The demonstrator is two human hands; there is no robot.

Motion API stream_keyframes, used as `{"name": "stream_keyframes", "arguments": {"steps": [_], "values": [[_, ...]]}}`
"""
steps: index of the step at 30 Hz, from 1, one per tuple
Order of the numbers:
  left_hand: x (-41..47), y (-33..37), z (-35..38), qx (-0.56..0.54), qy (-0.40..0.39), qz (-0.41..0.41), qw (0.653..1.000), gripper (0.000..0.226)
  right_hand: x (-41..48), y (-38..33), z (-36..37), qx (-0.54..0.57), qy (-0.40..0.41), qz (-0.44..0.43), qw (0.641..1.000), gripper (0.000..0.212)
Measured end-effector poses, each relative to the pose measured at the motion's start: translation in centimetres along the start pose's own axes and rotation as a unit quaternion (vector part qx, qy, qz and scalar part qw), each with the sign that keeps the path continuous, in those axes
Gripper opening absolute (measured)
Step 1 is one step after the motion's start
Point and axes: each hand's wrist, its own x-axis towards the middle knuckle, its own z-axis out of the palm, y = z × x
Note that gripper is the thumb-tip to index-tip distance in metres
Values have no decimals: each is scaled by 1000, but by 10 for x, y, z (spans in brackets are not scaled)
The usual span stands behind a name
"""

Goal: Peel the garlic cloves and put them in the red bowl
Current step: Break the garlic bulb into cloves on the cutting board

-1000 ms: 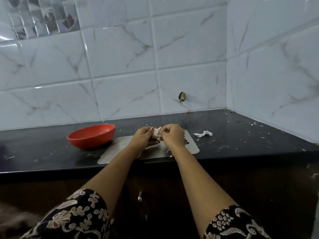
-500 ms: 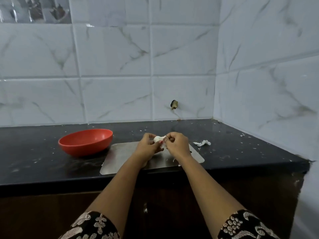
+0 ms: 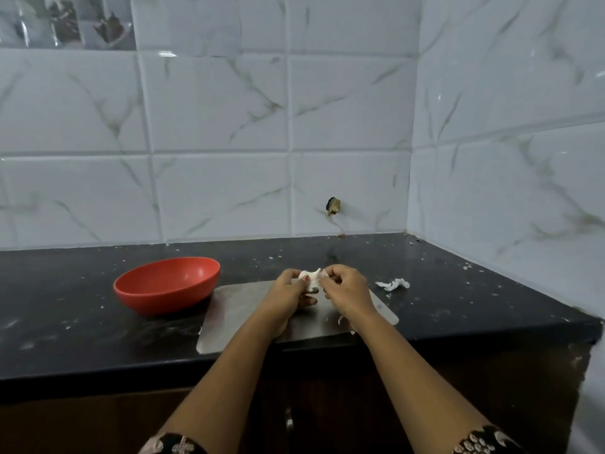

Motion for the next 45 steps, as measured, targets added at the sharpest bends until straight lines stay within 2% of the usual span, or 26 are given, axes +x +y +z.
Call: {"name": "stream_keyframes", "arguments": {"steps": [7,13,16,20,23,25,28,30,32,35,38,40,42,45], "values": [[0,2,-3,-30,-35,-21,999,12,1,4,0,31,12,30,999,9],[7,9,-9,-95,-78,-60,991,23,14,13,0,92,-15,108,990,16],[16,15,-12,-115,-115,-95,982,24,25,11,-11,160,-56,167,971,17],[30,16,-11,-131,-152,-100,975,34,47,5,-37,165,-57,171,970,16],[38,12,-10,-100,-166,-81,978,36,55,7,-53,71,-47,146,986,15],[43,11,-9,-73,-185,-77,977,36,59,13,-64,-69,-9,102,992,18],[48,8,-6,-44,-206,-66,975,37,68,20,-75,-254,-10,69,965,21],[48,4,-6,-34,-202,-51,978,37,71,25,-77,-316,-41,91,944,16],[48,0,-7,-26,-194,-39,980,37,72,27,-76,-345,-60,96,932,22],[49,-2,-9,-21,-204,-25,978,41,66,17,-69,-287,-62,47,955,36],[48,-3,-9,-20,-210,-20,977,48,49,-4,-48,-129,-105,-13,986,31],[46,-2,-9,-20,-210,-18,977,55,40,-10,-30,-97,-139,-39,985,29],[45,-1,-8,-33,-198,-25,979,59,37,-7,-17,-103,-104,-63,987,23],[44,5,-5,-81,-172,-55,980,49,38,-4,-8,-54,-44,-52,996,12]]}}
